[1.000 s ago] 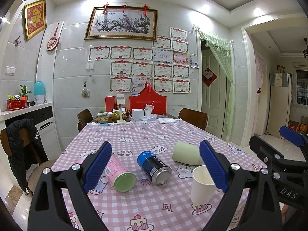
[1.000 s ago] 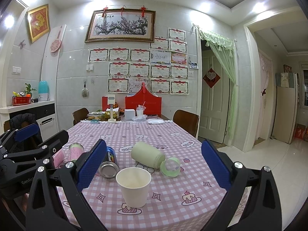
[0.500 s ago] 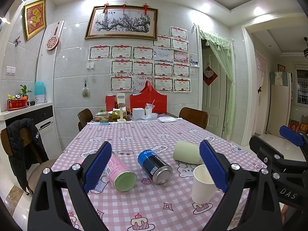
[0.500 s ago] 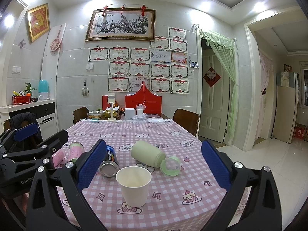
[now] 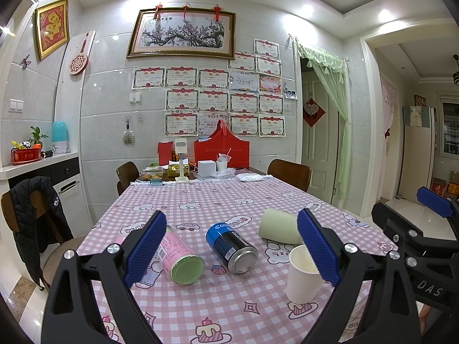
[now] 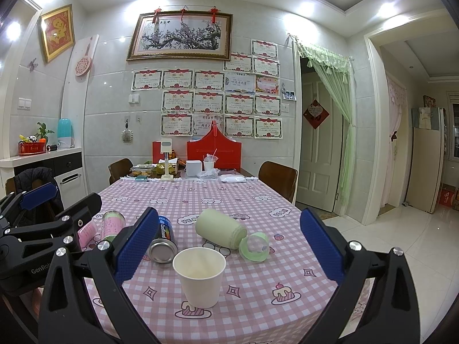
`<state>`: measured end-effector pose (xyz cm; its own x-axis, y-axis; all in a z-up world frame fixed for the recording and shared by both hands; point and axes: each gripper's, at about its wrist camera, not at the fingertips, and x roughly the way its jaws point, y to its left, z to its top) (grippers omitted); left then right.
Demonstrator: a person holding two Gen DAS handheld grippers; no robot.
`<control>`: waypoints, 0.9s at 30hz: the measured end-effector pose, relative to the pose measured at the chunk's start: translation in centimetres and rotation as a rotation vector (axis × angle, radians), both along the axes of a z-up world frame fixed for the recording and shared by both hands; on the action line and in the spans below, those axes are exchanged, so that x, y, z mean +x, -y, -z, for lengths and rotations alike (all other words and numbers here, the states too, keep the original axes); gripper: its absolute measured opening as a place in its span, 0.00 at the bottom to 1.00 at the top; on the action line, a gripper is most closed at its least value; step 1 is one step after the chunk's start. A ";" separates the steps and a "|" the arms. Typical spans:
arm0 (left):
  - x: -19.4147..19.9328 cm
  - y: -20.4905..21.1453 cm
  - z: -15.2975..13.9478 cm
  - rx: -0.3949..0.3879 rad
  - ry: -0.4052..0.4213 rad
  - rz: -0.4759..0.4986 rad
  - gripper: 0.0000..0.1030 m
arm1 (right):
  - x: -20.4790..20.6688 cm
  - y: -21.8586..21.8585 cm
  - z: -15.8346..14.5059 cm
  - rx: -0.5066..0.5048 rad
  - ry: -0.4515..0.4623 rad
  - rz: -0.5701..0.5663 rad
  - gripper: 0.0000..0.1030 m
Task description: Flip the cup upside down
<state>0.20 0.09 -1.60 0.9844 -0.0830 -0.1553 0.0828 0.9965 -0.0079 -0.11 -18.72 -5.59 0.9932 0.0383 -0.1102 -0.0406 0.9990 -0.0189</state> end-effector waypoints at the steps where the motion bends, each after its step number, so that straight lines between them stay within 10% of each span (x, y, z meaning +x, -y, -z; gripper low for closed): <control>1: 0.0 0.0 0.0 0.000 0.000 0.000 0.88 | 0.0 0.0 -0.1 0.000 0.000 0.000 0.92; 27: -0.6 -1.6 0.1 0.020 0.004 -0.017 0.88 | 0.3 -0.1 -0.1 -0.001 -0.005 0.000 0.92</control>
<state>-0.38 1.72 -1.72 0.9863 -0.0634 -0.1524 0.0660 0.9977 0.0122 0.16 -18.63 -5.51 0.9926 0.0381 -0.1154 -0.0406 0.9990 -0.0193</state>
